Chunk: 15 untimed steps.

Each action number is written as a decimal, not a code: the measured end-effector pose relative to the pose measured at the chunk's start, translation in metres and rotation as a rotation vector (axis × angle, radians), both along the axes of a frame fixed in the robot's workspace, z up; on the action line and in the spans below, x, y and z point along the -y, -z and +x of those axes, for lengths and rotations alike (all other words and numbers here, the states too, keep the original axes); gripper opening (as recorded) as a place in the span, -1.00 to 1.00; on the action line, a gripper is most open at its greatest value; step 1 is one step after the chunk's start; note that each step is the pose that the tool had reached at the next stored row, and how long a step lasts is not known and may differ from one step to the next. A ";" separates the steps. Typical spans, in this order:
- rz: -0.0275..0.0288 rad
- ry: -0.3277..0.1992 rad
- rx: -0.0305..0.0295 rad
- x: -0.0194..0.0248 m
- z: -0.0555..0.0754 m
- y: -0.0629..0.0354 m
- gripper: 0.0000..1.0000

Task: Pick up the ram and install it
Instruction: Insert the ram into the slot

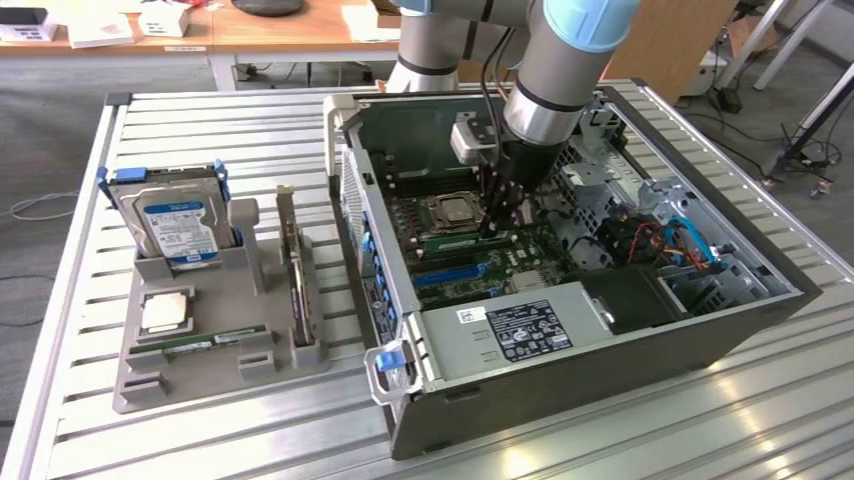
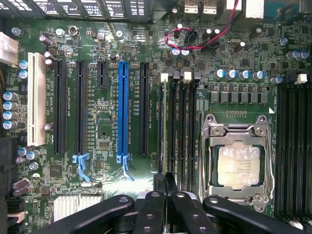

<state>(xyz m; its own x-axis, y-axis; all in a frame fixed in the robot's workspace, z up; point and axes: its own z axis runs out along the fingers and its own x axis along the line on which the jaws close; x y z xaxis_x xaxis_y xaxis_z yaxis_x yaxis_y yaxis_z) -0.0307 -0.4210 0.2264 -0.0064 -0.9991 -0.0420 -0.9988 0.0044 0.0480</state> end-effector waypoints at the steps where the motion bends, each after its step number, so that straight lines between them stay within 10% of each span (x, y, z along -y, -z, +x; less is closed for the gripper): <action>1: -0.0002 0.000 -0.0001 0.0000 0.000 0.0000 -0.76; 15: 0.0000 0.000 0.0000 0.0000 0.000 0.0014 -0.76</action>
<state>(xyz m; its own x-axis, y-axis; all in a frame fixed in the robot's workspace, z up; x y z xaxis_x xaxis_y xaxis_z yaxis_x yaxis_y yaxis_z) -0.0307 -0.4209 0.2250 -0.0064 -0.9991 -0.0421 -0.9988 0.0044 0.0479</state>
